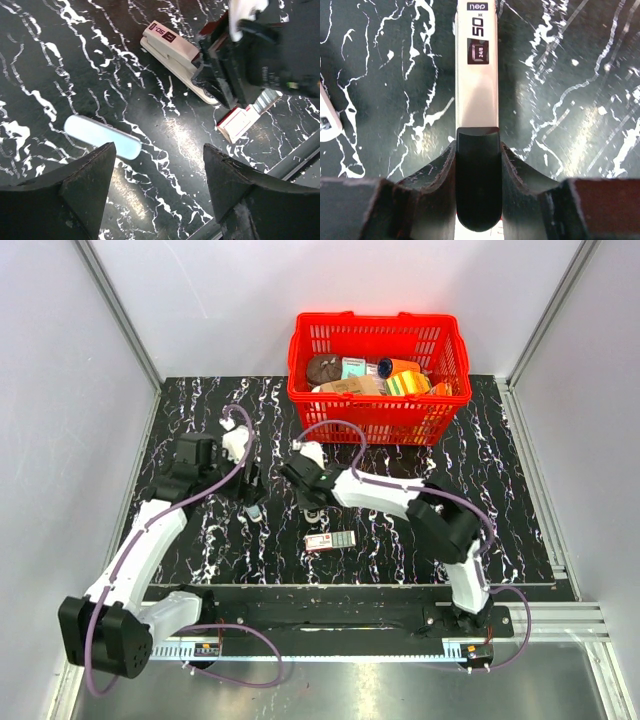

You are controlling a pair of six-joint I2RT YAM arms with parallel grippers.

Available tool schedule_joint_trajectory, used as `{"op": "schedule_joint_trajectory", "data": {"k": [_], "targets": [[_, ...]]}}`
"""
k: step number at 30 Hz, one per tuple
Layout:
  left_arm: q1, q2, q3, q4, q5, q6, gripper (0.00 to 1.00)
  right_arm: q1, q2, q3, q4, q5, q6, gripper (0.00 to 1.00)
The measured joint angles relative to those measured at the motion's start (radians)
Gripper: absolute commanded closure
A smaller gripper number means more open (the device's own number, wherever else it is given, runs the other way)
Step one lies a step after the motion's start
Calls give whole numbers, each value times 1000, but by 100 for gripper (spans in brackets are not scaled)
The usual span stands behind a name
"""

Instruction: Unload the staples from the stapler

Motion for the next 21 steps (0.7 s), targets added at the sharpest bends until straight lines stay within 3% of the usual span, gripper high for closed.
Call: {"op": "schedule_joint_trajectory", "data": {"k": [4,10,21], "targets": [[-36,26,-19,36,42,-30,18,-5,-142,-164,103,6,50,100],[-134,27,-53,100,65,-43,5,-7,-231,-225,243,37,95,100],[-178,142,-100,202,175,-99,6,-10,-265,-273,407,75,184,100]]}}
